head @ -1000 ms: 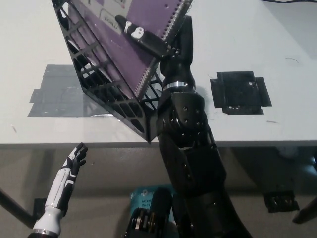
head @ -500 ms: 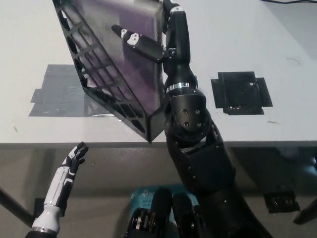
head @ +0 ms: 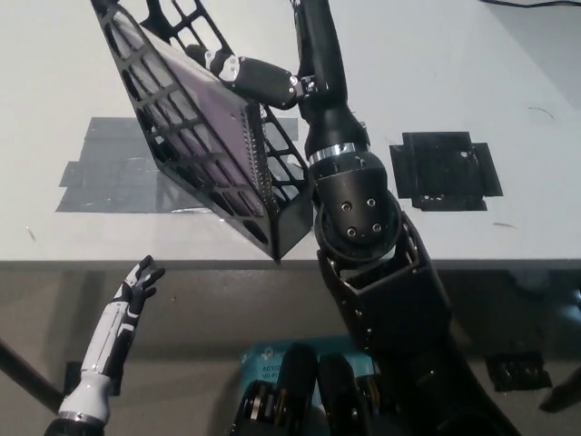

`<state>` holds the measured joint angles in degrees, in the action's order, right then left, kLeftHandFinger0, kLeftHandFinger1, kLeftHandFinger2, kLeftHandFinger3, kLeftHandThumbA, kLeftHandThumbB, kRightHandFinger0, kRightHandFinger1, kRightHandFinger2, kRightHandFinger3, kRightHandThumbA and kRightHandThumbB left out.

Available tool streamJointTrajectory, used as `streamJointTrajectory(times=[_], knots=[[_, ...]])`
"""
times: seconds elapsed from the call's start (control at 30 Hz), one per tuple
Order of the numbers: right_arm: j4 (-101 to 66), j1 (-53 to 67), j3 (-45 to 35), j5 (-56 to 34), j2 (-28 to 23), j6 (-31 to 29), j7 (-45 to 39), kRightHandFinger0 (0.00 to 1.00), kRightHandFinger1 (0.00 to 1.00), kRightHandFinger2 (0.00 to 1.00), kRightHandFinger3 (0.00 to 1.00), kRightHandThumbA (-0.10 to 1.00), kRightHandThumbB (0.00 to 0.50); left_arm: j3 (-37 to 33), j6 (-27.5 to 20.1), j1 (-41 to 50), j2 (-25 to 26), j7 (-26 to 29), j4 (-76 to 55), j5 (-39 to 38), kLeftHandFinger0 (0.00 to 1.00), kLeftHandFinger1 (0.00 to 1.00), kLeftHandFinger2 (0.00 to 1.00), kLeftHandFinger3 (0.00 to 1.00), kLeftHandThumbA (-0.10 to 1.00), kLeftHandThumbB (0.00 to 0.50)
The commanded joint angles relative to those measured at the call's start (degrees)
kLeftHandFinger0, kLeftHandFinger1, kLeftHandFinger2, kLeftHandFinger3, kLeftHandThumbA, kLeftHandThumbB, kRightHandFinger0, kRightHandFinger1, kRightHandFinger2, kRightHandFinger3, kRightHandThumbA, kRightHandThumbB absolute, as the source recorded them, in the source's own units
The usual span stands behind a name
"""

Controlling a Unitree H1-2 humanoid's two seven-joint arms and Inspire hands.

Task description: A person hands a notebook to the robot and the robot grabs it with its right hand and places it in the magazine stand kept in the centre of the desk infront of it.

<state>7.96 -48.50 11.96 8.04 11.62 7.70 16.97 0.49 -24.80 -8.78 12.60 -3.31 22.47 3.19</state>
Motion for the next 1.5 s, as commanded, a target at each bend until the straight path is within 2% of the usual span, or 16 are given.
streamJointTrajectory(times=[0.0,0.13,0.17,0.37,0.4,0.53,0.67,0.77,0.9,1.0,1.03,1.23,1.3,1.33,1.4,1.47], knots=[[-7.9,-2.7,-1.9,1.1,-0.4,2.1,-2.0,1.00,1.00,1.00,1.00,1.00,0.393,-0.1,-2.1,-2.3,0.6,-0.1,-1.3,-0.1,1.00,1.00,1.00,1.00,1.00,0.499],[-13.6,-2.6,-3.8,0.1,-1.6,1.8,-2.4,1.00,1.00,1.00,1.00,1.00,0.392,0.1,-2.1,-2.7,0.7,0.1,-1.4,0.1,1.00,1.00,1.00,1.00,1.00,0.500],[-17.3,-1.8,-5.0,-1.4,-2.5,1.0,-3.1,1.00,1.00,1.00,1.00,1.00,0.377,0.2,-2.1,-2.7,0.6,0.2,-1.4,0.0,1.00,1.00,1.00,1.00,1.00,0.500],[-31.1,2.7,-7.7,-4.0,-7.1,3.7,-6.8,1.00,1.00,1.00,1.00,1.00,0.406,0.3,-2.1,-1.8,0.1,0.6,-1.5,0.4,1.00,1.00,1.00,1.00,1.00,0.500],[-33.7,4.4,-8.2,-5.0,-8.1,4.2,-7.6,1.00,1.00,1.00,1.00,1.00,0.418,0.3,-2.1,-1.4,0.0,0.7,-1.5,0.6,1.00,1.00,1.00,1.00,1.00,0.500],[-40.2,11.6,-8.8,-6.2,-11.5,5.2,-9.5,1.00,1.00,1.00,1.00,1.00,0.380,0.3,-2.1,0.1,-0.3,0.5,-1.6,0.2,1.00,1.00,1.00,1.00,1.00,0.500],[-44.2,20.5,-9.3,-8.7,-13.5,5.5,-10.6,1.00,1.00,1.00,1.00,1.00,0.413,0.0,-2.1,2.0,-0.6,0.7,-2.2,0.6,1.00,1.00,1.00,1.00,1.00,0.500],[-45.0,26.3,-9.2,-10.0,-14.3,4.1,-11.3,1.00,1.00,1.00,1.00,1.00,0.401,-0.2,-2.1,3.7,-0.9,0.7,-3.0,0.9,1.00,1.00,1.00,1.00,1.00,0.500],[-42.3,35.2,-9.3,-12.9,-17.0,1.0,-13.9,1.00,1.00,1.00,1.00,1.00,0.327,-1.3,-2.1,7.1,-1.3,0.1,-4.9,1.0,0.98,1.00,1.00,1.00,1.00,0.500],[-39.9,40.4,-9.2,-13.5,-17.7,-1.4,-14.8,1.00,1.00,1.00,1.00,1.00,0.299,-2.0,-2.1,9.3,-1.3,0.0,-6.1,1.2,0.97,1.00,1.00,1.00,1.00,0.500],[-37.4,43.4,-8.6,-13.3,-18.0,-3.5,-15.6,1.00,1.00,1.00,1.00,1.00,0.269,-2.3,-2.1,10.5,-1.1,-0.2,-6.7,0.7,0.97,1.00,1.00,1.00,1.00,0.500],[-30.1,50.9,-6.9,-12.6,-17.6,-7.2,-17.3,1.00,1.00,1.00,1.00,1.00,0.263,-2.5,-2.1,12.6,-0.5,-0.1,-6.7,0.2,0.98,1.00,1.00,1.00,1.00,0.500],[-28.0,53.9,-6.6,-14.3,-17.1,-5.6,-18.1,1.00,1.00,1.00,1.00,1.00,0.286,-2.6,-2.1,12.9,-0.4,0.0,-6.3,0.2,0.99,1.00,1.00,1.00,1.00,0.500],[-26.4,56.4,-6.3,-16.8,-16.5,-4.5,-19.2,1.00,1.00,1.00,1.00,1.00,0.258,-2.5,-2.1,12.8,-0.4,-0.2,-5.9,-0.2,1.00,1.00,1.00,1.00,1.00,0.500],[-23.4,58.8,-6.0,-18.3,-15.8,-6.6,-20.4,1.00,1.00,1.00,1.00,1.00,0.187,-2.2,-2.1,12.6,-0.5,-0.4,-5.1,-0.8,1.00,1.00,1.00,1.00,1.00,0.500],[-21.6,60.1,-6.0,-18.4,-15.3,-8.1,-20.8,1.00,1.00,1.00,1.00,1.00,0.190,-2.2,-2.1,12.6,-0.4,-0.2,-4.8,-0.6,1.00,1.00,1.00,1.00,1.00,0.500]])
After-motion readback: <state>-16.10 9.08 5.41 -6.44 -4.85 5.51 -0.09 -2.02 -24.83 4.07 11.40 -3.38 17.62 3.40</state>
